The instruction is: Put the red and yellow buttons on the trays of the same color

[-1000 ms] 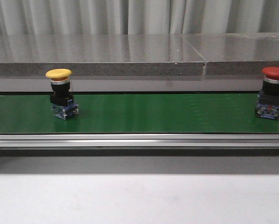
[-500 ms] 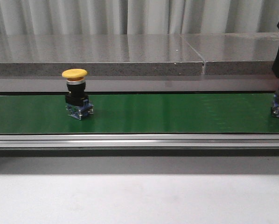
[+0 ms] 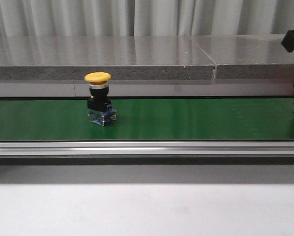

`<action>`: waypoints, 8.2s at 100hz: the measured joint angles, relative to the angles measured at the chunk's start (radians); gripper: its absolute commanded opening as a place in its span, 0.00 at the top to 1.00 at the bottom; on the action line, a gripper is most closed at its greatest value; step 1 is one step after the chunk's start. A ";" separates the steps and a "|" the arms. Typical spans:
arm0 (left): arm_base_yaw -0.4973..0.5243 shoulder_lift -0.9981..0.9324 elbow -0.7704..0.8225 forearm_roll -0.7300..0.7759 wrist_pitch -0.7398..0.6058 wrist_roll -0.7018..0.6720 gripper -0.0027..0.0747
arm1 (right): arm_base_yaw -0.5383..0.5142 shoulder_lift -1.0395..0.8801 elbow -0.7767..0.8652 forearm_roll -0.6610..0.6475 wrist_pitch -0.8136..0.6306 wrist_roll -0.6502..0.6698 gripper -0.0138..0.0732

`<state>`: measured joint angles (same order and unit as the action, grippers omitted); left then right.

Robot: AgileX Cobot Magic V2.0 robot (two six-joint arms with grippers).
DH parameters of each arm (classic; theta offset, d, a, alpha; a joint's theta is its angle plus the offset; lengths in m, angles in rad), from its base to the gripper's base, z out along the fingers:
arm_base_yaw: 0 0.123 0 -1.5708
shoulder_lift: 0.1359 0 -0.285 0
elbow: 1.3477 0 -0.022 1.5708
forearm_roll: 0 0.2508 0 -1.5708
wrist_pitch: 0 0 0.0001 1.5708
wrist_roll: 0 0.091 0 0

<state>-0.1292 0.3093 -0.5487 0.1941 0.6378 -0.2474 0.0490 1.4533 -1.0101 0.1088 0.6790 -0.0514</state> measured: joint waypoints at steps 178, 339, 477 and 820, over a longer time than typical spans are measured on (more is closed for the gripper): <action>0.000 0.000 0.000 0.000 0.000 0.000 0.99 | -0.463 0.584 -0.556 -0.010 0.099 0.000 0.19; 0.000 0.000 0.000 0.000 0.000 0.000 0.99 | 0.151 -0.087 -0.063 0.000 0.197 -0.086 0.18; 0.000 0.000 0.000 0.000 0.000 0.000 0.99 | 0.200 0.126 -0.199 0.094 0.159 -0.157 0.64; 0.000 0.000 0.000 0.011 0.000 0.000 0.99 | -0.541 -0.118 -0.065 0.240 -0.022 -0.221 0.18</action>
<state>-0.1292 0.3093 -0.5487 0.2051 0.6378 -0.2474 -0.4917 1.3353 -1.0754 0.3488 0.6572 -0.2725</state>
